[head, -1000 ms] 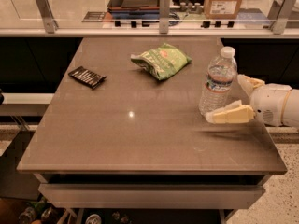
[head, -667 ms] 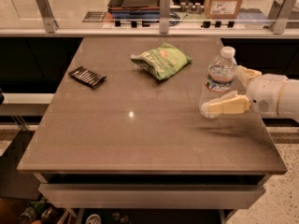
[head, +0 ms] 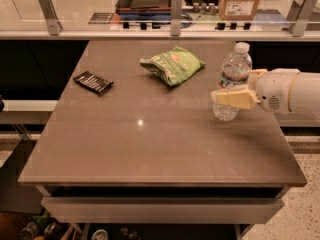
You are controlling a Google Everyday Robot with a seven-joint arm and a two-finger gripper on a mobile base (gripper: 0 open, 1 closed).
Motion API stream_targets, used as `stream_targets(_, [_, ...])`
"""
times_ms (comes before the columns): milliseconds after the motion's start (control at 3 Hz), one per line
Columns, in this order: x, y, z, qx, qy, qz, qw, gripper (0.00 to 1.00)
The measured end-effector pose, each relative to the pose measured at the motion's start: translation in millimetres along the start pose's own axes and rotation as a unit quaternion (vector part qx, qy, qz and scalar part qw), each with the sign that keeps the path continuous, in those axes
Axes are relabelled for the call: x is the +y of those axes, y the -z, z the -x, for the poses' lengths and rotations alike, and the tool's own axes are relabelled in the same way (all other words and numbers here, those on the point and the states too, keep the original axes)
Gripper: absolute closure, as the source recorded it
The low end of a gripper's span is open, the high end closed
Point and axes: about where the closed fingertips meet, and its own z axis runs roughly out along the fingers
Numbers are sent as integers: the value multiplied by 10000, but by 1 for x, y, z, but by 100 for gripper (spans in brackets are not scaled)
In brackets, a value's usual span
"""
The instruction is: Pick water bottle
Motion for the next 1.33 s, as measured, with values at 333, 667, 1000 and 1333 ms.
stream_targets(333, [3, -3, 2, 108, -22, 59, 9999, 63])
stream_targets(667, [7, -10, 17, -2, 56, 230, 9997, 87])
stream_targets(1000, [6, -18, 48, -388, 248, 204, 9987, 100])
stream_targets(1333, [6, -29, 84, -685, 566, 309, 9956, 100])
